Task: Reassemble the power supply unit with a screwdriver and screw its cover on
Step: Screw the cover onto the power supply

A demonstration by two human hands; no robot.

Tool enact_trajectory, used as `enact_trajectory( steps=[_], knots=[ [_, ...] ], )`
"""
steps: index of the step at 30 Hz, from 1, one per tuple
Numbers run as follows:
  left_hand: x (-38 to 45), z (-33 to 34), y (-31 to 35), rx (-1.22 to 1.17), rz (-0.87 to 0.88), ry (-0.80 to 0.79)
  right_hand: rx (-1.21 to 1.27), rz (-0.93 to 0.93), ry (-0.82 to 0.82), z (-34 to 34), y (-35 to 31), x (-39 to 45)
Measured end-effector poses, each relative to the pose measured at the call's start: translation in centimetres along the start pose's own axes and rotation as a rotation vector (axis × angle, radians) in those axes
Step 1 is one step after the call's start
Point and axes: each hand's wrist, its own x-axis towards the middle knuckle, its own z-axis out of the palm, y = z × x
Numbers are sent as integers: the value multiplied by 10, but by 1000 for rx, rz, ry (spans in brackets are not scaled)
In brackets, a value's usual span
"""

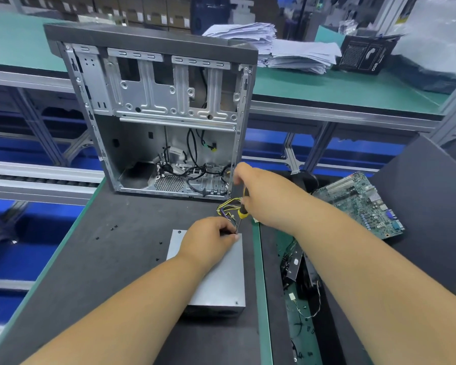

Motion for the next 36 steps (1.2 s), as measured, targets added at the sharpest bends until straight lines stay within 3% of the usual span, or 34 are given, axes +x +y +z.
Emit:
enact_trajectory(
  steps=[4,8,10,13,17,19,23,25,28,33,36],
  knots=[
    [0,-1,0,-8,-5,-8,-335,130,142,11,-6,6],
    [0,-1,1,-7,-7,1,35,14,-3,6,0,3],
    [0,0,0,-6,-7,4,-57,-12,7,4,-1,4],
    [0,-1,0,-12,-3,-6,-281,142,97,9,-5,4],
    [0,-1,1,-21,-6,-6,3,79,-79,1,0,0],
    [0,-1,0,-25,-13,-10,-17,-4,-142,-5,-1,-2],
    [-1,-1,1,-9,-7,-11,-354,63,88,8,-9,1],
    [-1,-2,2,-12,-4,-9,-239,90,84,13,-5,0],
    [-1,-2,2,-8,8,-6,23,11,-51,1,1,-2],
    [-1,-2,4,0,7,-9,-269,70,132,6,-4,3],
    [-2,-3,4,11,10,-8,-379,108,155,13,-7,5]
  ],
)
